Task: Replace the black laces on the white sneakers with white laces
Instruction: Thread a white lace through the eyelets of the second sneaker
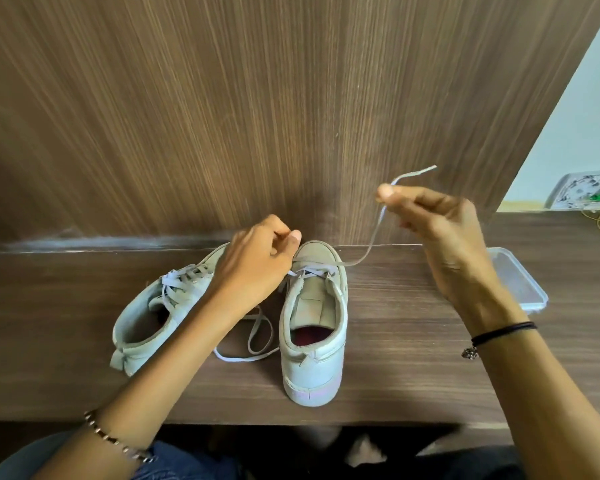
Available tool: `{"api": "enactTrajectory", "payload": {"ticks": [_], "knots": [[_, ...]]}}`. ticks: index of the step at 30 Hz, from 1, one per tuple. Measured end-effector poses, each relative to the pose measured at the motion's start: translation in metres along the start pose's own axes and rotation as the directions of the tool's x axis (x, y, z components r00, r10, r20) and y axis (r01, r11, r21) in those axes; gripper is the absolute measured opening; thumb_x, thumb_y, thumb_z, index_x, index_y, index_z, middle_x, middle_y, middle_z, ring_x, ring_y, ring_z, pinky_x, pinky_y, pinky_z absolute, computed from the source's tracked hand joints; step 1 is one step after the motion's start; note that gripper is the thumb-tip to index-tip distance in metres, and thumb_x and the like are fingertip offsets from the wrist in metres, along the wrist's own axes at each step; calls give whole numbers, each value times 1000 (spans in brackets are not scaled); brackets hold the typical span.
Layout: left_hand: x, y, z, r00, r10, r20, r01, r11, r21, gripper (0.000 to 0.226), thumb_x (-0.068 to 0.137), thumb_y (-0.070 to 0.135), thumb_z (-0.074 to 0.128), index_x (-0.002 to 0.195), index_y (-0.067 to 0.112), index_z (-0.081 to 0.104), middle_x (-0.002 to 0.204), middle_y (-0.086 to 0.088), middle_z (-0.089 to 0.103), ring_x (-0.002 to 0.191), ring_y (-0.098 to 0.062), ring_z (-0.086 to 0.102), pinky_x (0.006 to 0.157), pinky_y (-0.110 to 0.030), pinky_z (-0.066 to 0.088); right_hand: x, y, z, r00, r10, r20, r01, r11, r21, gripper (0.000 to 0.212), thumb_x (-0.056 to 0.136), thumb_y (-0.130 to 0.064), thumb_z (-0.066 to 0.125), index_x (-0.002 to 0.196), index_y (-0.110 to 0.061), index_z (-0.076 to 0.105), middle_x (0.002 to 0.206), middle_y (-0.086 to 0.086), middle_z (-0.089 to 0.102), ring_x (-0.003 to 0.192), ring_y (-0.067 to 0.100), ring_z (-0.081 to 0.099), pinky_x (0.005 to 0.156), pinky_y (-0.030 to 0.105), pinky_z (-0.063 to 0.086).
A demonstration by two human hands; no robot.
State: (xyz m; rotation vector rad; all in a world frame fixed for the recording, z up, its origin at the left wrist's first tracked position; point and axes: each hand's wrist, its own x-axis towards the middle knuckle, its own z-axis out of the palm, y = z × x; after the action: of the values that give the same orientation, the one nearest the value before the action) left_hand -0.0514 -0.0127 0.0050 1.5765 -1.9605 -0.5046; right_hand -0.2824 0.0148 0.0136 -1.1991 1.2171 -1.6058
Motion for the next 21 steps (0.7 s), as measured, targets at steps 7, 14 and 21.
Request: {"api": "enactTrajectory", "payload": {"ticks": [7,14,21], "knots": [[-27,1,-5,970,-100,223,54,977,205,45,63,71,64,81,29,66,67,13,70,80,-12,67,75,-39,56,1,13,18,979,-26,201,88,948,-307,19,91,-30,78,96,-12,76,82,1,80,84,13,77,83,27,57],[-40,-1,7,998,-3,66,-12,976,216,21,84,28,63,68,15,62,48,2,45,57,-21,47,52,-32,34,-2,21,27,933,112,342,37,915,-401,41,94,-24,75,127,-11,55,89,-1,80,77,12,77,79,25,61],[-23,-17,-6,949,-147,280,215,950,-229,9,83,19,71,80,13,77,62,-2,54,56,-12,45,54,-30,40,2,30,32,916,107,386,85,890,-448,14,97,-30,71,99,-17,77,84,-3,80,86,10,74,96,38,56]]}}
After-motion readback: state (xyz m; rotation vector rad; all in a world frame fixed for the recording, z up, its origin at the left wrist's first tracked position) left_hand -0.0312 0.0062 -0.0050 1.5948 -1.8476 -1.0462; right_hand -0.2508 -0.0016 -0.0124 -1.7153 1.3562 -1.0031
